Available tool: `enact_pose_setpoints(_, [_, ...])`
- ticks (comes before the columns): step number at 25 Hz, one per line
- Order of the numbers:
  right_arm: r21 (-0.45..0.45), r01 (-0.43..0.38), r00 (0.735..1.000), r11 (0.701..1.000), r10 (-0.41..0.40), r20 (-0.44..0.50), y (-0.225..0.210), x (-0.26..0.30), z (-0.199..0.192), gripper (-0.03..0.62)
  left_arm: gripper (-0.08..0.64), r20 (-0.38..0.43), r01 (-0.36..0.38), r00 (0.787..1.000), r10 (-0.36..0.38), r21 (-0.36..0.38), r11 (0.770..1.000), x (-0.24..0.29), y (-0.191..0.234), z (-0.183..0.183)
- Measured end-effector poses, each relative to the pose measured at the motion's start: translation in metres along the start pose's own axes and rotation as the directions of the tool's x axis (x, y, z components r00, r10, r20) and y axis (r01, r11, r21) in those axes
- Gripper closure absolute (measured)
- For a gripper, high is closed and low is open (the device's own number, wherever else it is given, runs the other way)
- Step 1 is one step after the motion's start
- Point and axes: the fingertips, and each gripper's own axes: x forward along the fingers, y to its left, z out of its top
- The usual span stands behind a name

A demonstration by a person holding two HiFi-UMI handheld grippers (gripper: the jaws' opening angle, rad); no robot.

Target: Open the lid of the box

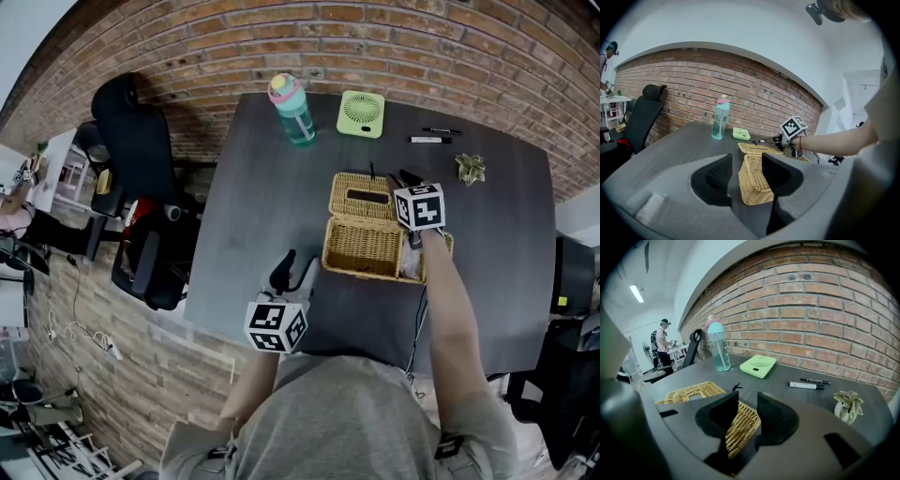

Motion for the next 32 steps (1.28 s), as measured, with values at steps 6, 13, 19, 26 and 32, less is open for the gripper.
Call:
enact_pose_setpoints(6, [-0.004, 0.007, 1.0, 1.0, -0.006, 0.013, 0.003, -0.004, 0.004, 0.465, 0.359, 0.01, -0.006, 1.0, 0.006, 0.002, 1.0, -0.002, 0.003, 0.001])
enact_pose_setpoints(13, [-0.047, 0.033, 0.996, 0.998, -0.029, 0.087, 0.022, -0.046, 0.017, 0.545, 0.383, 0.027, -0.013, 1.0, 0.012, 0.025, 1.0, -0.011, -0.002, 0.008])
enact_pose_setpoints(19, [-0.058, 0.032, 0.987, 0.998, -0.022, 0.16, 0.049, -0.089, 0.016, 0.568, 0.45, 0.039, -0.021, 0.999, 0.02, 0.039, 0.999, -0.022, -0.003, 0.01])
enact_pose_setpoints(26, [-0.078, 0.022, 0.972, 0.997, -0.003, 0.235, 0.088, -0.134, 0.013, 0.588, 0.49, 0.057, -0.009, 0.998, 0.006, 0.058, 0.998, -0.032, -0.01, 0.014])
enact_pose_setpoints(32, [-0.061, 0.026, 0.956, 0.998, -0.007, 0.293, 0.121, -0.17, 0.005, 0.588, 0.515, 0.055, 0.009, 0.998, -0.013, 0.089, 0.996, -0.048, -0.012, 0.01])
